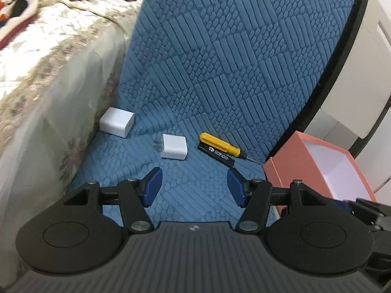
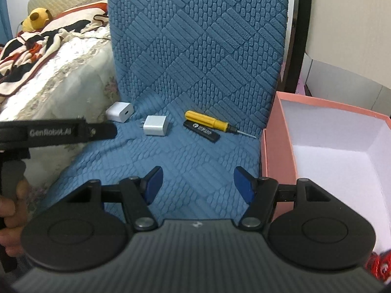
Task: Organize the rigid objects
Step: 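Withdraw both tools from the box toward the chargers and screwdriver, then close the left tool on the white charger while the right tool grasps the black USB stick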
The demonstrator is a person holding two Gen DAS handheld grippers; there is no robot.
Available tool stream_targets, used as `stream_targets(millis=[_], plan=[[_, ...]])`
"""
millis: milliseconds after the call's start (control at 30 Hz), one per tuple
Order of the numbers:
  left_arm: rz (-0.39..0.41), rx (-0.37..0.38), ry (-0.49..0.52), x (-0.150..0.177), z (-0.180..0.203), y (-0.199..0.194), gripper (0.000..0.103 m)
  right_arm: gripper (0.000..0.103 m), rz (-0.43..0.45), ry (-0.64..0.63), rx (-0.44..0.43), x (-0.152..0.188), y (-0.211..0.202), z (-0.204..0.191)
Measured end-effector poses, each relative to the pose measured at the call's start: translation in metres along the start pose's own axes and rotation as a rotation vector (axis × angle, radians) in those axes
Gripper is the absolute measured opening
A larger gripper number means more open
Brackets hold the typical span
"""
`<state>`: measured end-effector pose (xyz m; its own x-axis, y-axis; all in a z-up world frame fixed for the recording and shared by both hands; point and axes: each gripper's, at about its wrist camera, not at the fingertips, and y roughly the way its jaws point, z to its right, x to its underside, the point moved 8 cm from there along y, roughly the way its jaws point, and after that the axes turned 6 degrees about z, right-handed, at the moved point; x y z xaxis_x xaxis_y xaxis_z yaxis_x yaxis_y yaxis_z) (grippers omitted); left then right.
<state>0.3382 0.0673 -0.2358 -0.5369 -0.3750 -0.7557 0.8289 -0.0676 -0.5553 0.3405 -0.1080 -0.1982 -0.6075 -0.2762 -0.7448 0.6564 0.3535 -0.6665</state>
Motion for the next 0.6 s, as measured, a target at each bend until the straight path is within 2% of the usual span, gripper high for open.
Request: stream_targets(millis=[167, 333, 433, 600], plan=[[-0.016, -0.013, -0.001, -0.013, -0.008, 0.025, 0.065, 0.066, -0.016, 0.011, -0.018, -0.007, 0.028, -0.005], [-0.057, -0.016, -0.019, -0.019, -0.018, 0.053, 0.064, 0.066, -0.013, -0.056, -0.036, -0.017, 0.053, -0.014], [-0.092, -0.020, -0.012, -0.020, -0.023, 0.070, 0.064, 0.066, -0.028, -0.022, -0.065, -0.023, 0.072, -0.011], [-0.131, -0.016, -0.025, -0.024, -0.033, 0.093, 0.063, 0.066, -0.078, 0.030, -0.061, -0.024, 0.111, 0.002]])
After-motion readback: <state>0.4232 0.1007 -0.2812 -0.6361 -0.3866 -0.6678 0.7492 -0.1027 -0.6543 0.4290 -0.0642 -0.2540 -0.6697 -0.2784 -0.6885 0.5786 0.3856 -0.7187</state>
